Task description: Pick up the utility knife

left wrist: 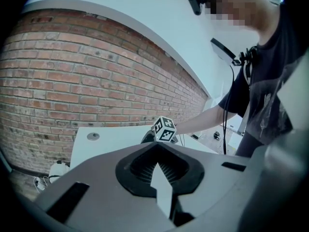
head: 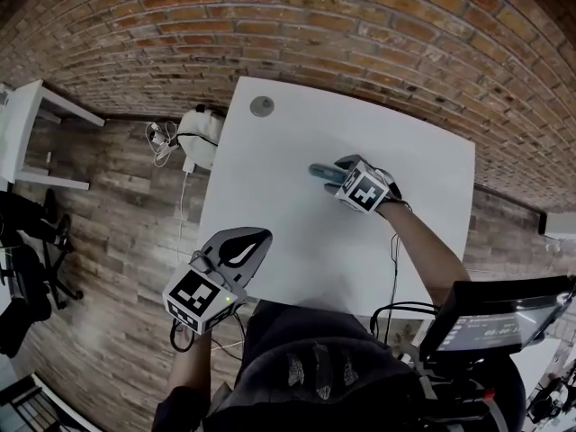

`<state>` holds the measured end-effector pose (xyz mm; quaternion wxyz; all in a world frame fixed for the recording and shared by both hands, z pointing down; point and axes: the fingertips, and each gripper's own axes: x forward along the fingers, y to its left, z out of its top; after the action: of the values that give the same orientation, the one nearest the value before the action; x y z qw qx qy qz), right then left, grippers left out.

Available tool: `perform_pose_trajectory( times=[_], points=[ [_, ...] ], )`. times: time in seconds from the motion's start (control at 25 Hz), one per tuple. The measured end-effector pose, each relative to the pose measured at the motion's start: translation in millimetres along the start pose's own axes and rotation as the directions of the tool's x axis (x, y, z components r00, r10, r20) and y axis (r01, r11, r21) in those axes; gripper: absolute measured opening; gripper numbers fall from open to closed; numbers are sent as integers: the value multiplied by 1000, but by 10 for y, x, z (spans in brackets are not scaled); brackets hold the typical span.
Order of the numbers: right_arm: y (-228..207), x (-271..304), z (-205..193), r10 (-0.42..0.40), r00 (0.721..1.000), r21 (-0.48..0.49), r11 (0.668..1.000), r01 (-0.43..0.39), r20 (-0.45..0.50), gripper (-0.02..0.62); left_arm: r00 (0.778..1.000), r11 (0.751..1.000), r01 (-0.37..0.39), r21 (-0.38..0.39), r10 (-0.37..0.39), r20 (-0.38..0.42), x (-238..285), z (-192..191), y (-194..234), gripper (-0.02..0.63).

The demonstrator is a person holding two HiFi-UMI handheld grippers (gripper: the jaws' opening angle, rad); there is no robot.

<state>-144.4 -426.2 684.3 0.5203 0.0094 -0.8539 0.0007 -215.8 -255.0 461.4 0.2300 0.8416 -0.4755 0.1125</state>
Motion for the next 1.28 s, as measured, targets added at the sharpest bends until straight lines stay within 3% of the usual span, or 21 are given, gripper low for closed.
perform_pose_trajectory(
  times=[0.16, 0.28, 0.6, 0.88, 1.24, 1.28],
  points=[
    [50, 1, 29, 46, 999, 22, 999, -46, 8, 206, 1000, 1000, -9, -8, 9, -1, -7, -27, 46, -5],
    [103, 2, 38, 49, 999, 12, 999, -49, 4, 130, 1000, 1000, -9, -8, 9, 6, -5, -14, 32, -5],
    [173, -69, 15, 1, 1000, -33, 999, -2, -26, 126, 999, 1000, -28, 3, 28, 23, -60, 6, -54, -5],
    [390, -590, 303, -11, 992, -77, 997, 21, 129, 126, 997, 999, -34, -8, 34, 63, -90, 36, -157, -5],
    [867, -1524, 653, -25, 948, -230, 968, 102, 316, 126, 989, 998, -53, 17, 51, 141, -58, 303, -291, -3],
    [915, -1613, 664, -28, 945, -250, 962, 115, 327, 126, 988, 999, -44, 9, 42, 151, -41, 333, -316, 39]
  ],
)
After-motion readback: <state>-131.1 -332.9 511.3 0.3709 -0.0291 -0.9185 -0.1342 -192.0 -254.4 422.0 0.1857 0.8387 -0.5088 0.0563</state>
